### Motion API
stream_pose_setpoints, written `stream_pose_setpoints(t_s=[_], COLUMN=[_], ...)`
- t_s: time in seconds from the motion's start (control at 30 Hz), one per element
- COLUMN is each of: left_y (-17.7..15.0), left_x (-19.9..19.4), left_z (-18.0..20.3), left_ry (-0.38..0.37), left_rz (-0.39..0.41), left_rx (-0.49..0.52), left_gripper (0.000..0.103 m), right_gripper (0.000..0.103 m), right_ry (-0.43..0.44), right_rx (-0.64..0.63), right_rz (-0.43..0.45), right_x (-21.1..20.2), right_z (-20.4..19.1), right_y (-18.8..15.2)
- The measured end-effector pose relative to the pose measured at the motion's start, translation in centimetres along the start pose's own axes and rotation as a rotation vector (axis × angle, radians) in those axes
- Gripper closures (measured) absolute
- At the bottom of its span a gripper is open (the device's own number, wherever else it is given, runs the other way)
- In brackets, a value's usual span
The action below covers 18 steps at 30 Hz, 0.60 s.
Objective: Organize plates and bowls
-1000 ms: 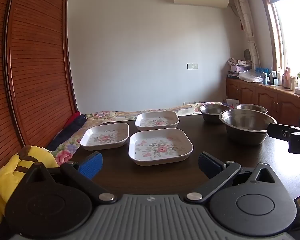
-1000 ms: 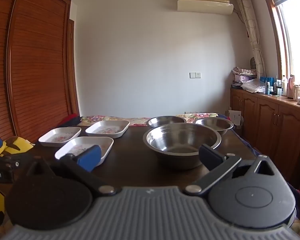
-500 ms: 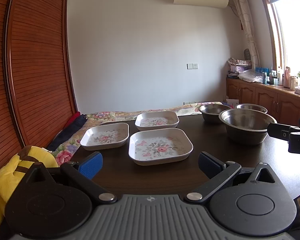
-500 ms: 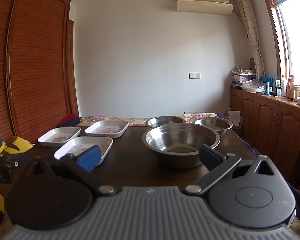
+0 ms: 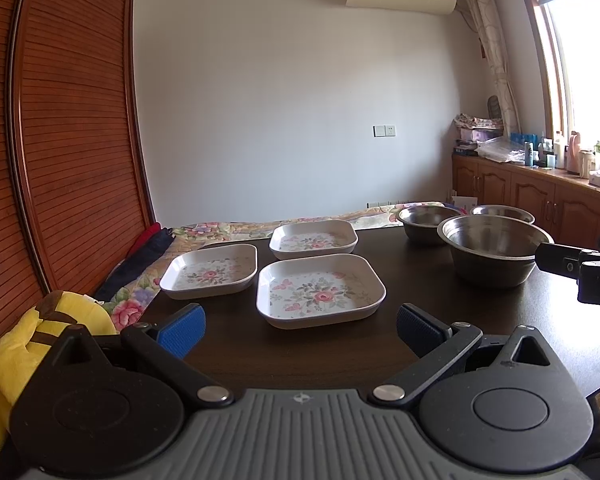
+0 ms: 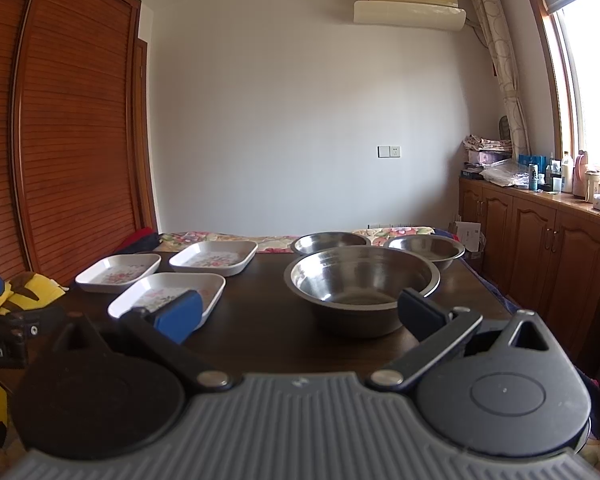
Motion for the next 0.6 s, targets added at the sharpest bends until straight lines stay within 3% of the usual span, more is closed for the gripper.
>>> stream_pose_setpoints(t_s=[0.6], left_y=[-0.19], left_x=[0.08], left_z=[0.01], left_ry=[0.001], left_rz=[-0.002], left_rx=[0.002], left_gripper=[0.0], right_gripper=[0.0], right_ry=[-0.001], right_rx=[-0.001], right_rz=[0.001], right_x=[-0.1], right_z=[0.01], right_y=[0.02])
Point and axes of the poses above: each gripper's, at about its wrist camera, not at the fingertips, and x roughly the way its jaws point, z to its right, y to its top, the point moved 9 cm from there along x, roughly the way its jaws point, and after that the axes turned 10 degrees about x, right-handed, at the moved point
